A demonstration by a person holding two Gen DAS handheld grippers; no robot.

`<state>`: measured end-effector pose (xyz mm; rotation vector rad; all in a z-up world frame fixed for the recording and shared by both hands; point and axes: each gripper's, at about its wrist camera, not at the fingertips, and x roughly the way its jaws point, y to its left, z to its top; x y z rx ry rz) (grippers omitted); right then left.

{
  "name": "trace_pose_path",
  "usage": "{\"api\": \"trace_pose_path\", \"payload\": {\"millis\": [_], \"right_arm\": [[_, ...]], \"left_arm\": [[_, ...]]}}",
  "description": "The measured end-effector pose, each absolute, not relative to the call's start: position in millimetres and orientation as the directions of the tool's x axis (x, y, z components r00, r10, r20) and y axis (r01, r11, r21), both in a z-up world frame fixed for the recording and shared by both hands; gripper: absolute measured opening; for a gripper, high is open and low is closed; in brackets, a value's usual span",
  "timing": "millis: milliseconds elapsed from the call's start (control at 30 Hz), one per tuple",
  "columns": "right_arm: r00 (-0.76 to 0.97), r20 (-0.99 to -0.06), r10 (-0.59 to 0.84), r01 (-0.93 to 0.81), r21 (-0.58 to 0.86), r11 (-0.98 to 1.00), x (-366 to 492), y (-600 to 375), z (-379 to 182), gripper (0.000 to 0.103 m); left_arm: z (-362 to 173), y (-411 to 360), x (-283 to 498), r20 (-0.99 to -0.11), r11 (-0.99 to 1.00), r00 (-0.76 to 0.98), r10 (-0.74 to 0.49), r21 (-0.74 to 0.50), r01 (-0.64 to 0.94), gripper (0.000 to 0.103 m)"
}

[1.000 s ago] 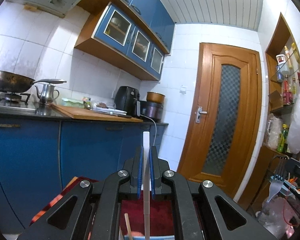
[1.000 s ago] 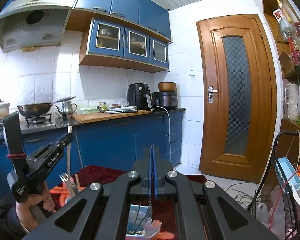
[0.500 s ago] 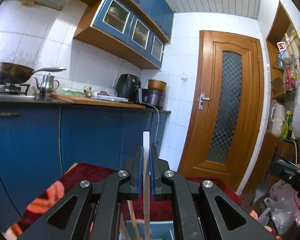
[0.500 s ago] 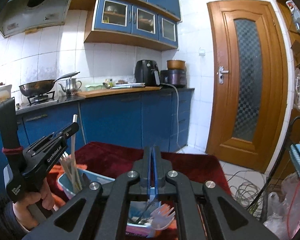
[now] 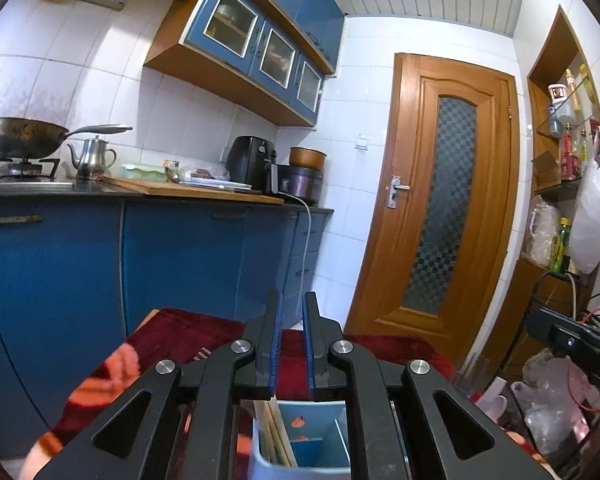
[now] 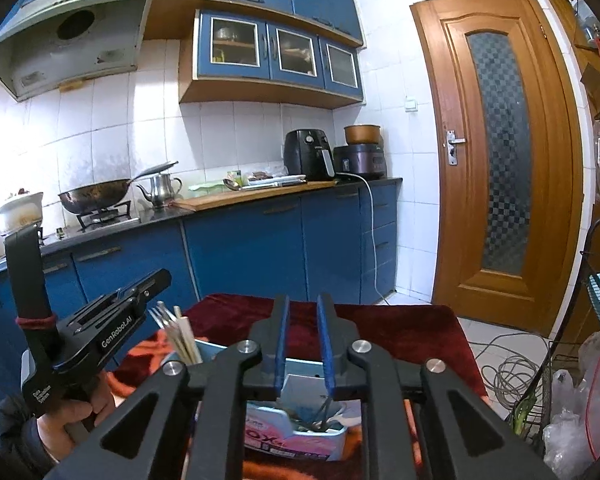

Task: Organize utensils

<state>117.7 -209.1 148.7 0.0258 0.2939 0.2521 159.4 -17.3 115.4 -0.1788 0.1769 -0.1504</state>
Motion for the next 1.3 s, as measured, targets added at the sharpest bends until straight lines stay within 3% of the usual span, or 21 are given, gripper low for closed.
{"api": "trace_pose_path", "payload": {"millis": [400,633,667,800,933,1100,1300], "right_arm": [[0.927,-0.24,0.287,-0.275,0.083,0.958,55,-199,166,0.025],[0.922,-0.252,0.295,-0.282,0.086,0.956,21,-194,154,0.04],[0.919,-0.262,0.294,-0.281,0.086,0.956,16,-193,150,0.043],[0.915,-0.276,0.294,-0.278,0.096,0.956,1,-193,135,0.053],[0.915,-0.289,0.281,-0.263,0.099,0.96,-12,-194,116,0.07],[0.916,-0.292,0.275,-0.255,0.107,0.961,-23,-196,93,0.081],[0.925,-0.281,0.255,-0.232,0.114,0.966,-31,-200,63,0.09]], "left_arm": [[146,-3,98,-0.224,0.98,0.96,-0.166,-0.148,0.135,0.01],[149,1,53,-0.262,0.988,0.954,-0.142,-0.097,0.12,0.011],[147,2,49,-0.271,0.988,0.952,-0.14,-0.096,0.118,0.012],[137,5,31,-0.299,0.988,0.945,-0.135,-0.107,0.107,0.035],[121,3,14,-0.321,0.992,0.939,-0.119,-0.086,0.096,0.056],[100,-1,-1,-0.341,0.993,0.933,-0.113,-0.068,0.096,0.068],[69,-8,-9,-0.335,0.996,0.938,-0.091,-0.043,0.082,0.07]]}}
